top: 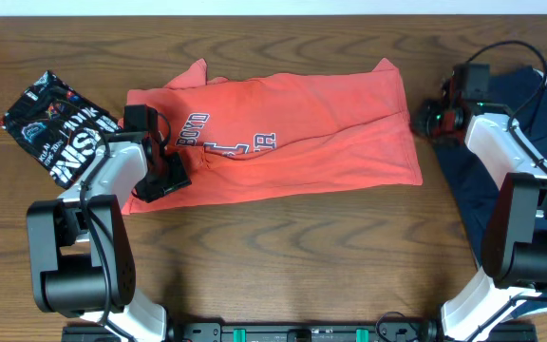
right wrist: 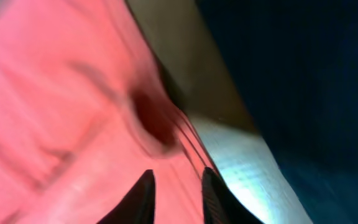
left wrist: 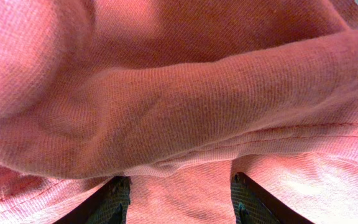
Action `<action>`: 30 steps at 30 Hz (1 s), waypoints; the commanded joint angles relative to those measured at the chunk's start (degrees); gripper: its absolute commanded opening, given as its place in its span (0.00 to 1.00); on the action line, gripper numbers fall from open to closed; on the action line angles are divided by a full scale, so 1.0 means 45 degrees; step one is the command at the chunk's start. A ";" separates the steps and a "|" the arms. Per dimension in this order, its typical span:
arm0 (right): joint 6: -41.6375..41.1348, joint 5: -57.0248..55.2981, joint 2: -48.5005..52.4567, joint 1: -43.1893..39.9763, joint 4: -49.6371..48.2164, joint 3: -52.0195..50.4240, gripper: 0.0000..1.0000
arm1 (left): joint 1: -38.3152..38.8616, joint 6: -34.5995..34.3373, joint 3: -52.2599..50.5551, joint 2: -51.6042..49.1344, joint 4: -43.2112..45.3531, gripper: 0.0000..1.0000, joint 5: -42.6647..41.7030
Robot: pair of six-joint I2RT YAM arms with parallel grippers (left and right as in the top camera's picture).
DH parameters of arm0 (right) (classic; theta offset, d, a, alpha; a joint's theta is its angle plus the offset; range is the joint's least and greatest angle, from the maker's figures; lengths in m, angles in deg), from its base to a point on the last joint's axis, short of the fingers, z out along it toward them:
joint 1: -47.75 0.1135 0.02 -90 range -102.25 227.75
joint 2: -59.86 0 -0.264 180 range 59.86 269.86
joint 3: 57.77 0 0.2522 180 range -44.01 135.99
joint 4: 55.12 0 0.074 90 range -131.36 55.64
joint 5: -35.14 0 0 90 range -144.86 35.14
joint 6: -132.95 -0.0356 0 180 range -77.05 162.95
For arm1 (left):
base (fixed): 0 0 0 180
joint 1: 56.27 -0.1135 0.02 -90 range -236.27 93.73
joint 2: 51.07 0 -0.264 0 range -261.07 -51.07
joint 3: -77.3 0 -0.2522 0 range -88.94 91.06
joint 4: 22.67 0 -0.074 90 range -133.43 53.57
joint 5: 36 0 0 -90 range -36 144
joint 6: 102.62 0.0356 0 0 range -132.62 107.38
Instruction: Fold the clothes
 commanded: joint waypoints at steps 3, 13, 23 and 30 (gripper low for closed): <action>0.1753 -0.0695 0.0131 0.0044 0.0937 -0.0340 0.23 | -0.0044 -0.0019 -0.0083 -0.0306 -0.0083 0.55 0.0214; 0.2448 -0.1608 0.0180 0.0189 0.1316 -0.2025 0.11 | -0.0044 -0.0019 -0.0087 -0.0306 -0.0937 0.54 0.0214; 0.1462 -0.4799 0.0146 0.0155 0.3410 -0.2419 0.01 | -0.0049 -0.0024 -0.0087 -0.0306 -0.2875 0.55 0.0219; 0.1311 -0.5552 0.0126 0.0155 0.4357 -0.2419 0.01 | -0.0044 -0.0073 -0.0087 -0.0301 -0.3997 0.55 0.0219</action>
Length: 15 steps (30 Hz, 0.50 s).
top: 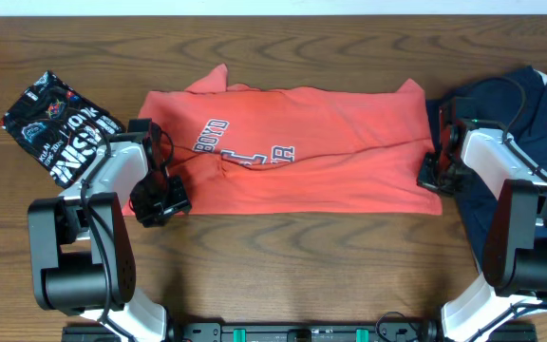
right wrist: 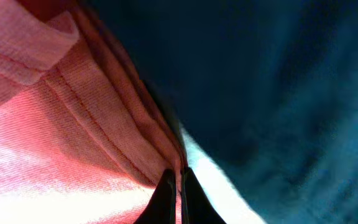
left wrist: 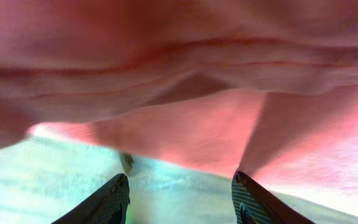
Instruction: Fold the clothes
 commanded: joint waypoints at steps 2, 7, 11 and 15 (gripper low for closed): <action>-0.0209 -0.1248 0.0578 0.0117 0.0287 -0.0641 0.01 | -0.0044 -0.0078 -0.0068 -0.0155 -0.0413 0.55 0.0214; -0.0165 -0.1035 0.0282 0.0146 0.0389 -0.0641 0.01 | -0.0044 -0.0068 -0.0068 0.0457 -0.0821 0.54 0.0209; -0.0170 -0.1015 -0.0384 0.0146 0.0243 -0.0568 0.05 | -0.0044 -0.0068 -0.0005 0.1875 -0.0845 0.54 0.0321; -0.0146 -0.0588 -0.1166 0.0146 0.0160 -0.0102 0.17 | -0.0044 -0.0068 0.0442 0.3599 0.0015 0.60 0.0306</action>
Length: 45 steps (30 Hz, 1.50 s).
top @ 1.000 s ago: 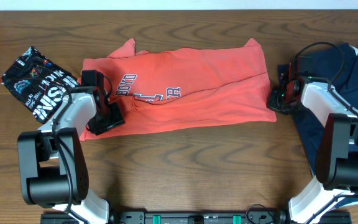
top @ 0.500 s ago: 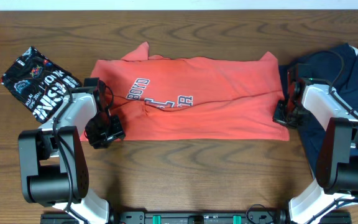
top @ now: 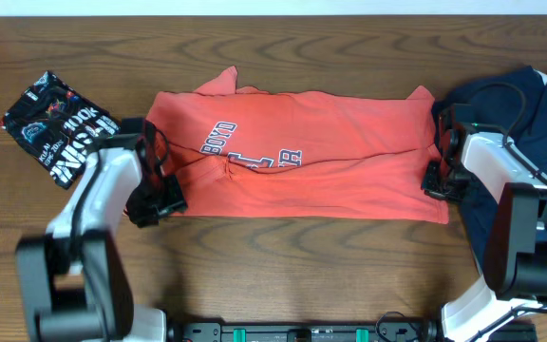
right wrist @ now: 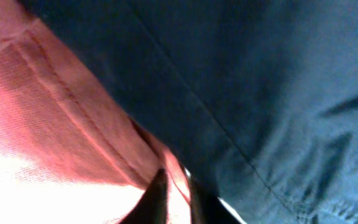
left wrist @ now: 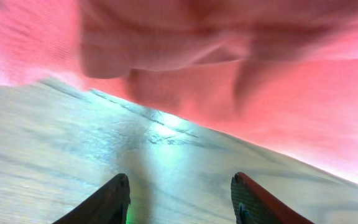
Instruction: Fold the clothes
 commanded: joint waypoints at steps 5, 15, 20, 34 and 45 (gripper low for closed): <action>0.1049 0.1962 -0.1851 0.0151 -0.0481 0.1107 0.42 | -0.0044 0.0112 0.1681 0.1768 0.2059 0.73 -0.0772; 0.1933 0.4415 -0.3327 0.0151 -0.0219 0.2671 0.57 | 0.0092 0.1613 0.7563 -0.2788 0.2963 0.82 -0.2040; 0.1928 0.4609 -0.3332 0.0165 0.0029 0.2667 0.57 | 0.0763 0.2249 0.9724 -0.5377 0.4284 0.82 -0.2521; 0.1885 0.4736 -0.3332 0.0486 0.0316 0.2667 0.59 | 0.2540 0.3021 1.0321 -0.9224 0.7762 0.82 -0.1175; 0.1880 0.4736 -0.3327 0.0486 0.0102 0.2667 0.51 | 0.2618 0.3016 1.0321 -0.9942 0.7446 0.24 -0.0753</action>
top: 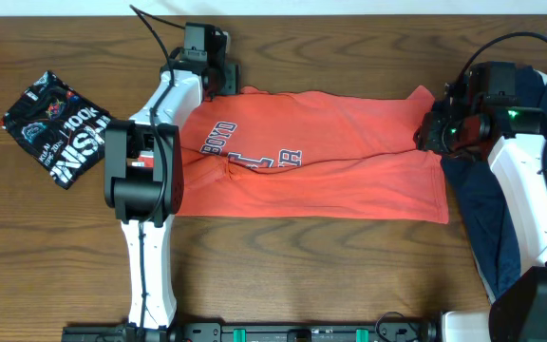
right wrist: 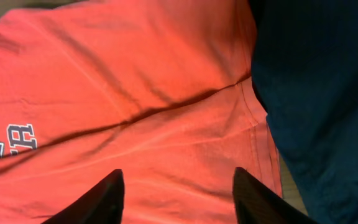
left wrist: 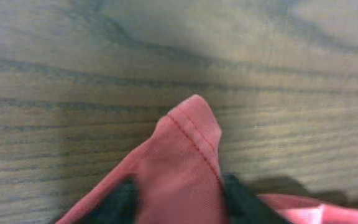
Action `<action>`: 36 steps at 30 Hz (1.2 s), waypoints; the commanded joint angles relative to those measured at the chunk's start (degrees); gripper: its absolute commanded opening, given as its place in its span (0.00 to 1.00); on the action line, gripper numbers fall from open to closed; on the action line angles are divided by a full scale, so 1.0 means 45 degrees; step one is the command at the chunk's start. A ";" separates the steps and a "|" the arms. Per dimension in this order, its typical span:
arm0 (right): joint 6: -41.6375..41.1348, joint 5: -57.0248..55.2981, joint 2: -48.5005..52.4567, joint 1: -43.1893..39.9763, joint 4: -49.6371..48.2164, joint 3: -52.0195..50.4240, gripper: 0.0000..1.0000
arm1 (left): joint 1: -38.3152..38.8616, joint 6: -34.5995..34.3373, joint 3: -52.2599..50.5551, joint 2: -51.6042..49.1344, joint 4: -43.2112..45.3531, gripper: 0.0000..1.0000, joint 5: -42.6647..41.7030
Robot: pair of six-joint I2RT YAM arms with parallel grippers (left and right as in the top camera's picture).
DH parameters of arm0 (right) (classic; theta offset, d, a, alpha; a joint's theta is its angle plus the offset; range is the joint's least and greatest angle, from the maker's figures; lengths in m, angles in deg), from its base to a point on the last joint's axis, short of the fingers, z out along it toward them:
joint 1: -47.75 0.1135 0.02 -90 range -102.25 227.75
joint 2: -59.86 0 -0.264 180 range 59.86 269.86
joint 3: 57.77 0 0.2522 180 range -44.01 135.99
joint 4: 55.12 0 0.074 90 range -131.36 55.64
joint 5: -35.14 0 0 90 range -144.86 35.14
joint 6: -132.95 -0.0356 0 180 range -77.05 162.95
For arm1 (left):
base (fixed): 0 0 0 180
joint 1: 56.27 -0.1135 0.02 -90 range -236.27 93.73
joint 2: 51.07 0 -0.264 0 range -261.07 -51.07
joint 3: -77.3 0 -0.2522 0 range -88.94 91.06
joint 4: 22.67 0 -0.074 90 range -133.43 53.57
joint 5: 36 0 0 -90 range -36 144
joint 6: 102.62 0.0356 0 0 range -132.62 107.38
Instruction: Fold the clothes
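An orange shirt with dark lettering lies spread flat across the middle of the table. My left gripper is at its far left corner. In the left wrist view that hemmed corner pokes up between the two dark fingers, which stand apart around it. My right gripper hovers open above the shirt's right side. In the right wrist view its fingers are wide apart over the orange cloth, holding nothing.
A navy garment lies bunched at the right edge, touching the shirt's right hem; it also fills the right of the right wrist view. A folded black printed shirt sits at the far left. Bare wooden table lies in front.
My left gripper has gone from the shirt's near left edge to its far left corner. My right gripper has let go of the right hem and now stands open above the shirt.
The shirt first lay slanted and rumpled, left gripper at its near left edge, right gripper at its far right corner. Then the right gripper was shut on the right hem and the shirt lay straighter. It now lies flat, both grippers open.
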 commanded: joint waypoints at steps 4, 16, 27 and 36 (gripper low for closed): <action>0.0121 0.0097 -0.0010 0.0102 -0.0199 0.0175 0.45 | -0.0117 0.0063 0.0296 0.0126 -0.0141 0.06 0.0155; 0.0121 -0.0248 0.1812 0.0102 -0.4027 0.0189 0.49 | -0.1239 -0.1175 0.0476 0.3589 -0.0952 0.06 0.0097; -0.0631 -0.1710 0.4415 -0.0024 -0.8723 0.0369 0.47 | -0.1214 -0.1987 0.0476 0.4187 -0.5187 0.06 0.0063; -0.0792 -0.1870 0.6528 -0.0243 -0.9170 0.1909 0.49 | -0.1224 -0.1987 0.0476 0.4187 -0.6596 0.06 0.0068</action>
